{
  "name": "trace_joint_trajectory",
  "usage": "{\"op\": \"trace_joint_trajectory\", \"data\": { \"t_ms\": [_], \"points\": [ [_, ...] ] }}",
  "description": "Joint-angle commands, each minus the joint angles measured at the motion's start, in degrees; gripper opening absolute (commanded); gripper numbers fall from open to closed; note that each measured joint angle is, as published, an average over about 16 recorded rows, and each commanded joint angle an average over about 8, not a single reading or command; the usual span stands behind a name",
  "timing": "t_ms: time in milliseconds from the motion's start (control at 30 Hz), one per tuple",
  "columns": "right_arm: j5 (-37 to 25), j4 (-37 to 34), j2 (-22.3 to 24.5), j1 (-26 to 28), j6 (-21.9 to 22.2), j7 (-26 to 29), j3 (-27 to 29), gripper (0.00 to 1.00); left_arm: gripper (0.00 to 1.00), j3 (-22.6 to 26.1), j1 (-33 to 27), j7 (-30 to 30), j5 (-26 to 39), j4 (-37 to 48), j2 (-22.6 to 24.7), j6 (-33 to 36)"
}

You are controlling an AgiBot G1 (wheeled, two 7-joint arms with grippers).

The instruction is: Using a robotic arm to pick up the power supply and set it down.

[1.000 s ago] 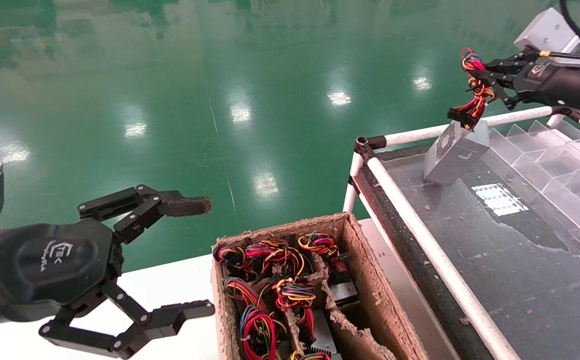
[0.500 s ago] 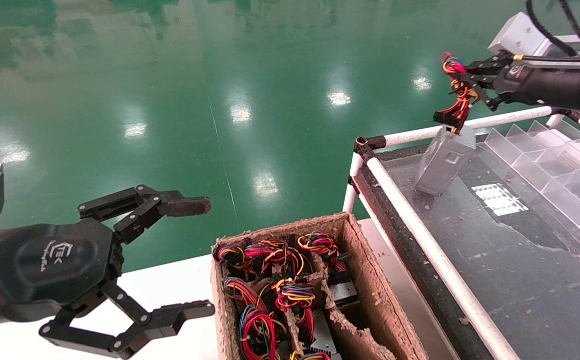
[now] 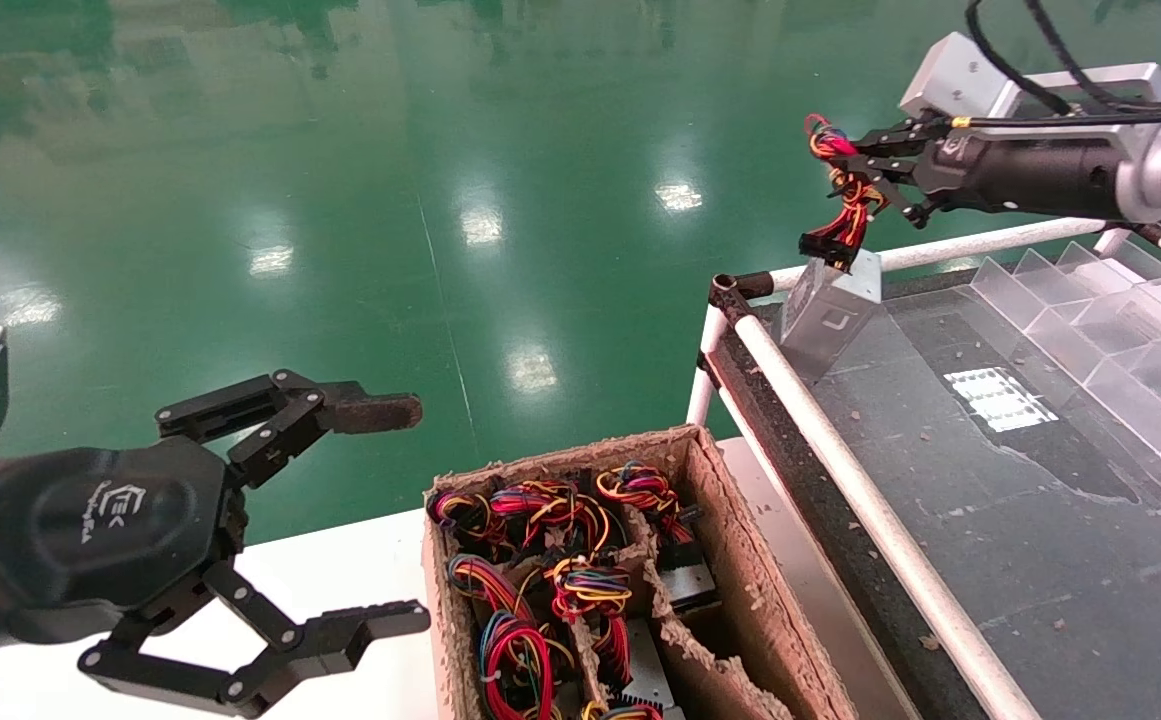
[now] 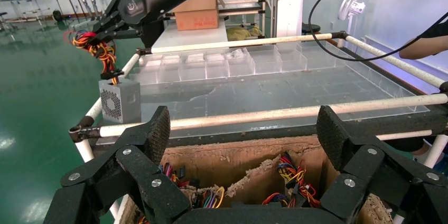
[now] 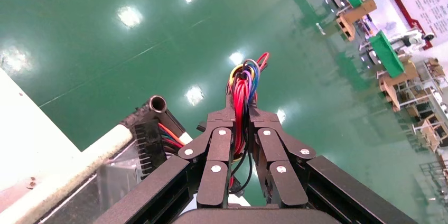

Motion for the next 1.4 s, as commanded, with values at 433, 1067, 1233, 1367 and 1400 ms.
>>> {"op": "trace_joint_trajectory", "data": {
  "t_ms": [433, 1067, 1233, 1367, 1400],
  "points": [
    [0.67, -0.20, -3.49, -0.39, 1.85, -1.26, 0.47, 0.00, 1.00, 0.00, 0.00, 0.00, 0.00, 0.00, 0.00, 0.00],
    [1.30, -1.01, -4.28, -0.84, 1.51, -1.66, 0.91, 1.00, 1.00, 0.01, 0.00, 0.00, -0.01, 0.00, 0.00, 0.00],
    [1.38, -1.17, -3.95, -0.72, 1.39, -1.62, 0.97, 1.00, 1.00, 0.01, 0.00, 0.00, -0.01, 0.00, 0.00, 0.00],
    [1.65, -1.24, -3.62, -0.44, 1.17, -1.36, 1.16, 1.00, 1.00, 0.01, 0.00, 0.01, -0.01, 0.00, 0.00, 0.00],
    [1.85, -1.24, -3.48, -0.29, 1.06, -1.22, 1.29, 1.00, 1.00, 0.01, 0.00, 0.01, -0.01, 0.00, 0.00, 0.00]
  ]
}}
